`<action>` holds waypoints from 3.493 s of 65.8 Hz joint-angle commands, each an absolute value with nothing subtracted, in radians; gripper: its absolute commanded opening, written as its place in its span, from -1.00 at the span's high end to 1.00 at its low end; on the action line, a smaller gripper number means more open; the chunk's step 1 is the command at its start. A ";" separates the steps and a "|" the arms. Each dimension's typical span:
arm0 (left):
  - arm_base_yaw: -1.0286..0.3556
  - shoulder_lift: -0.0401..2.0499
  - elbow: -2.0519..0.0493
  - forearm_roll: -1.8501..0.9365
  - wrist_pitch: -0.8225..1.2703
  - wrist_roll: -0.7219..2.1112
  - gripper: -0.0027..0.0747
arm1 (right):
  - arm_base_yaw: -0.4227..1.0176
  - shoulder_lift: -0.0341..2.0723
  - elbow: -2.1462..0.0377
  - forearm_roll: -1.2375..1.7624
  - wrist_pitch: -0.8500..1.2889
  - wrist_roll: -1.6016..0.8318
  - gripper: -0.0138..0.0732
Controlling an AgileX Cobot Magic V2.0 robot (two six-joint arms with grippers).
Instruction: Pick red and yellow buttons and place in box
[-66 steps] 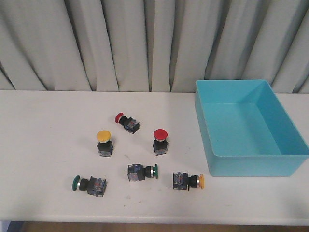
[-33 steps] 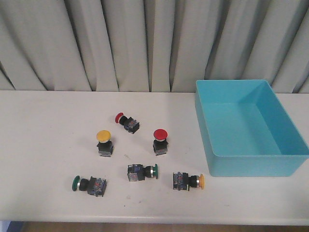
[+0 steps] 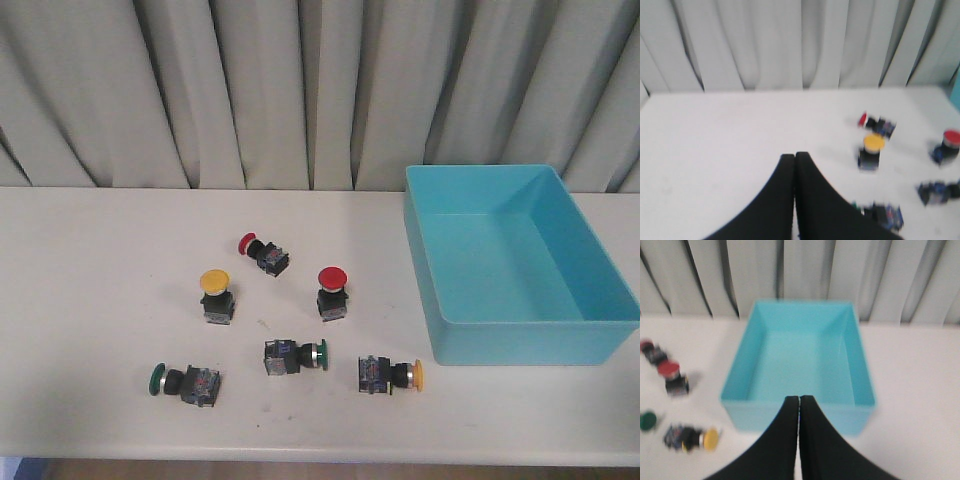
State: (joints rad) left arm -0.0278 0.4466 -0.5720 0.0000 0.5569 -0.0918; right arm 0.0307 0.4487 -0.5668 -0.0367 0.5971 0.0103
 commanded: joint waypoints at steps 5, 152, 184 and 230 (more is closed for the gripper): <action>-0.029 0.522 -0.578 -0.006 0.541 -0.094 0.95 | 0.022 0.523 -0.599 -0.041 0.634 0.000 0.69; -0.558 1.992 -1.694 -0.226 0.760 0.673 -0.45 | 0.022 0.552 -0.599 -0.041 0.657 0.000 -0.57; -0.558 2.230 -1.914 -0.242 0.762 0.770 -0.45 | 0.022 0.552 -0.599 -0.041 0.657 0.000 -0.46; -0.558 2.252 -1.927 -0.240 0.723 0.774 0.37 | 0.022 0.552 -0.547 -0.041 0.647 0.000 -0.45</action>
